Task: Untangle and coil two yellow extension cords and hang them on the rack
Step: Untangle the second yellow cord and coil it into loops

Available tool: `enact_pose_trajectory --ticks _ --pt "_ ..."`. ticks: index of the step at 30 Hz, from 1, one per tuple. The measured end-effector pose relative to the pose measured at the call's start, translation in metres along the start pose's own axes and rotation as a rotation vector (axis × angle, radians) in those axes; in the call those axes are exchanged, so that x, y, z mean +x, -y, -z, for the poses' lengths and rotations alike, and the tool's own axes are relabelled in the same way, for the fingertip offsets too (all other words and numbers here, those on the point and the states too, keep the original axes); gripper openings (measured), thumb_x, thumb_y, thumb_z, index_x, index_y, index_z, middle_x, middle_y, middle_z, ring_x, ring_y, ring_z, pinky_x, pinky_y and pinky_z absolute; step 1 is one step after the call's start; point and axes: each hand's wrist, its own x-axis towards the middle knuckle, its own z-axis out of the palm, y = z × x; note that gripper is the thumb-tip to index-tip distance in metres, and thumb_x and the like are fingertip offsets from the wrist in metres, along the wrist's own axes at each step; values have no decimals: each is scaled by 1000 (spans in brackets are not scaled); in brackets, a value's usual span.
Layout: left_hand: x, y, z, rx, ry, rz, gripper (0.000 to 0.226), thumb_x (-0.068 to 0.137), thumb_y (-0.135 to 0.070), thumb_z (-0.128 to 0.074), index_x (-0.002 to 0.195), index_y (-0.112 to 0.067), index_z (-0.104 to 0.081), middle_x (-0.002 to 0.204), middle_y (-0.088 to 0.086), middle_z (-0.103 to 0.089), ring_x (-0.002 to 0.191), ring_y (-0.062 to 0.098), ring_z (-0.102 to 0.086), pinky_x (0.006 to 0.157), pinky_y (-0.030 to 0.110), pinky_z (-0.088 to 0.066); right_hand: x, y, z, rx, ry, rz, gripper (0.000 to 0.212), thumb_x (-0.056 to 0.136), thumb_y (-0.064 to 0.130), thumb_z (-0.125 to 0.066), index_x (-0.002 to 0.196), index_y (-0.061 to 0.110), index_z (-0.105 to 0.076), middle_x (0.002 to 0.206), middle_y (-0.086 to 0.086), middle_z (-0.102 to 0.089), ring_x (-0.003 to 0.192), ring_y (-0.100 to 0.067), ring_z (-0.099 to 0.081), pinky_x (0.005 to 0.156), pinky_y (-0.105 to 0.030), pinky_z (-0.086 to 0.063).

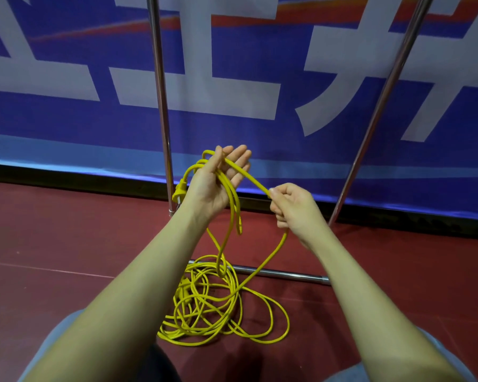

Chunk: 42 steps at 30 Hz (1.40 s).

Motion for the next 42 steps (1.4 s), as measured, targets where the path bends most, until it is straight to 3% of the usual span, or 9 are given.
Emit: enact_pose_trajectory --ticks 5,9,15,18,28,32,36,39,42 --pt "-4 9 -7 49 7 63 27 102 -20 -36 86 -7 -54 74 8 -73 69 18 -72 70 31 -58 -3 9 -13 -2 80 13 16 98 17 -49 88 5 -50 53 -2 -47 34 -8 -34 37 -21 -32" --pt "0 -2 -5 -24 -9 27 28 103 -19 -34 87 -6 -54 69 6 -72 65 16 -71 67 31 -58 -5 -6 -3 -37 228 -53 15 97 13 -49 84 7 -54 59 -2 -56 46 -11 -54 54 -23 -47" --pt "4 -7 0 63 28 20 32 103 -24 -33 97 -3 -56 81 10 -74 75 19 -72 74 33 -57 0 -7 0 -69 70 108 19 99 9 -43 81 12 -49 71 -4 -57 38 -8 -39 45 -25 -35" --pt "3 -7 -1 90 34 28 34 103 -27 -33 97 -4 -57 83 11 -74 77 20 -72 75 33 -58 -1 -7 -8 -103 153 65 20 103 16 -31 84 16 -37 86 -5 -67 31 -11 -39 37 -24 -40" --pt "7 -14 4 73 61 -36 30 102 -27 -39 128 -20 -50 102 6 -70 80 17 -71 78 33 -58 -3 -6 -14 -107 151 26 21 101 16 -41 80 14 -46 45 -9 -53 25 -6 -28 31 -15 -24" --pt "6 -13 5 52 86 -19 26 102 -27 -38 120 -19 -55 93 4 -73 78 15 -71 74 33 -59 -2 -3 -13 -72 85 52 22 97 14 -50 75 13 -54 56 -13 -58 27 -4 -27 33 -13 -21" --pt "1 -8 1 170 102 23 27 102 -27 -36 104 -12 -59 83 3 -73 76 14 -71 77 31 -57 0 2 -11 -83 -51 130 21 92 16 -59 71 12 -59 42 11 -46 31 -3 -32 36 -13 -25" --pt "0 1 2 206 104 32 20 101 -16 -38 103 -11 -57 83 5 -73 76 16 -71 77 31 -57 0 6 -11 -127 -97 179 21 90 16 -62 70 11 -63 48 10 -53 36 -2 -43 40 -10 -31" --pt "2 5 4 171 88 26 18 100 -13 -38 103 -10 -56 82 5 -73 74 16 -71 77 31 -56 1 7 -10 -113 -83 144 21 90 19 -63 71 8 -66 46 8 -46 32 -3 -33 37 -14 -26"
